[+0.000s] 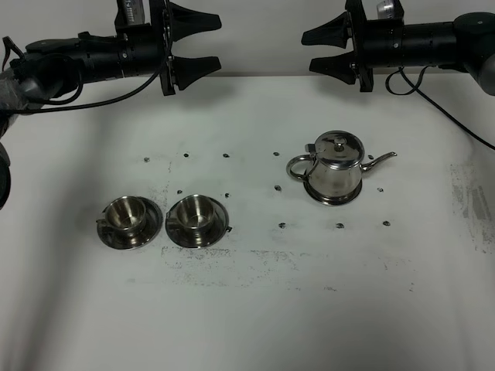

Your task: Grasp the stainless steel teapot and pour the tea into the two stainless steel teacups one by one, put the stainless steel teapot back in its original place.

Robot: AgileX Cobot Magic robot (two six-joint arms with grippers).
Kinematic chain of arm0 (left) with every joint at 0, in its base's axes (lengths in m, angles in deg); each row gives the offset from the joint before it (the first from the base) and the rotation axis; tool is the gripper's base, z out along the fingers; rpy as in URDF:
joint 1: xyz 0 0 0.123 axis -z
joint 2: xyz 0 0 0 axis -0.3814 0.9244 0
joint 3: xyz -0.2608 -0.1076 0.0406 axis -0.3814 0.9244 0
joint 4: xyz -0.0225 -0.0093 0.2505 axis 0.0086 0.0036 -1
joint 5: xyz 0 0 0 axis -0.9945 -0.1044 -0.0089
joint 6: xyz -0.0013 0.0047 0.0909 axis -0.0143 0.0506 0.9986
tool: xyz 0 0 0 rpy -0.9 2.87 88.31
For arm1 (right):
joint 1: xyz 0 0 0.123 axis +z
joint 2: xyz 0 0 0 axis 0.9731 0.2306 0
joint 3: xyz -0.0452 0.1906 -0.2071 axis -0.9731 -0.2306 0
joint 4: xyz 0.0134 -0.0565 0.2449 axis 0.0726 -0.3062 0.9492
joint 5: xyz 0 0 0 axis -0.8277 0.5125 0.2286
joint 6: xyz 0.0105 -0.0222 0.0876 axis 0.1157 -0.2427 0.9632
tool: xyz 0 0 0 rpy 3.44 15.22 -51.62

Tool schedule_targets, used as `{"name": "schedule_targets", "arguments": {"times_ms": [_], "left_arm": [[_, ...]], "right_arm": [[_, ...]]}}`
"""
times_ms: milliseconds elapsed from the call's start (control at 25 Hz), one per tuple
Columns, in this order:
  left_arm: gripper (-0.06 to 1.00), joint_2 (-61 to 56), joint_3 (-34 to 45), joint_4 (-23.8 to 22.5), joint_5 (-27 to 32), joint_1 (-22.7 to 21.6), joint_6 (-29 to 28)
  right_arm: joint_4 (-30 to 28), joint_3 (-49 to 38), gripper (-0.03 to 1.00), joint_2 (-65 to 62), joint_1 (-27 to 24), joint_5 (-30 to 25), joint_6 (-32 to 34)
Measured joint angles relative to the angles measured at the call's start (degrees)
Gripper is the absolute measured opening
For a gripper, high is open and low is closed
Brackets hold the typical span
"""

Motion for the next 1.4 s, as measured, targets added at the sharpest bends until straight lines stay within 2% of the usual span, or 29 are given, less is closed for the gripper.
{"name": "schedule_targets", "arguments": {"times_ms": [200,520,680,800,920,1040,1160,1240,1400], "left_arm": [[0.68,0.0,0.0,1.05,-0.06,0.0,0.97],[0.68,0.0,0.0,1.48,0.47,0.0,2.19],[0.65,-0.2,-0.99,-0.82,0.75,0.0,2.12],[0.63,-2.98,-1.68,-9.6,-0.19,0.0,0.97],[0.63,-8.65,-1.8,-21.22,-2.78,0.0,-0.98],[0.63,-15.26,-1.6,-33.1,-3.84,0.0,-2.54],[0.62,-23.21,1.01,-43.53,-4.91,0.38,-3.0],[0.6,-28.77,4.02,-48.63,-5.33,0.6,-3.05],[0.56,-40.17,13.67,-55.2,-7.21,0.74,-2.56]], "right_arm": [[0.0,0.0,0.5,0.0,0.0,1.0,-2.21],[-0.06,0.05,0.5,0.0,-0.07,-0.53,-7.24],[-4.89,2.51,0.5,-0.1,-0.61,-0.72,-7.07],[-15.06,3.18,0.5,-2.35,-1.13,-0.66,-5.5],[-25.42,3.24,0.5,-6.23,-1.13,-0.77,-2.88],[-32.08,3.44,0.5,-11.05,-1.13,-0.86,-0.78],[-35.98,1.94,0.5,-16.7,-1.0,-0.88,-0.2],[-36.86,-0.15,0.5,-20.73,-0.38,-0.88,-0.25],[-37.04,-5.93,0.5,-27.98,1.45,-1.02,-2.02]]}}
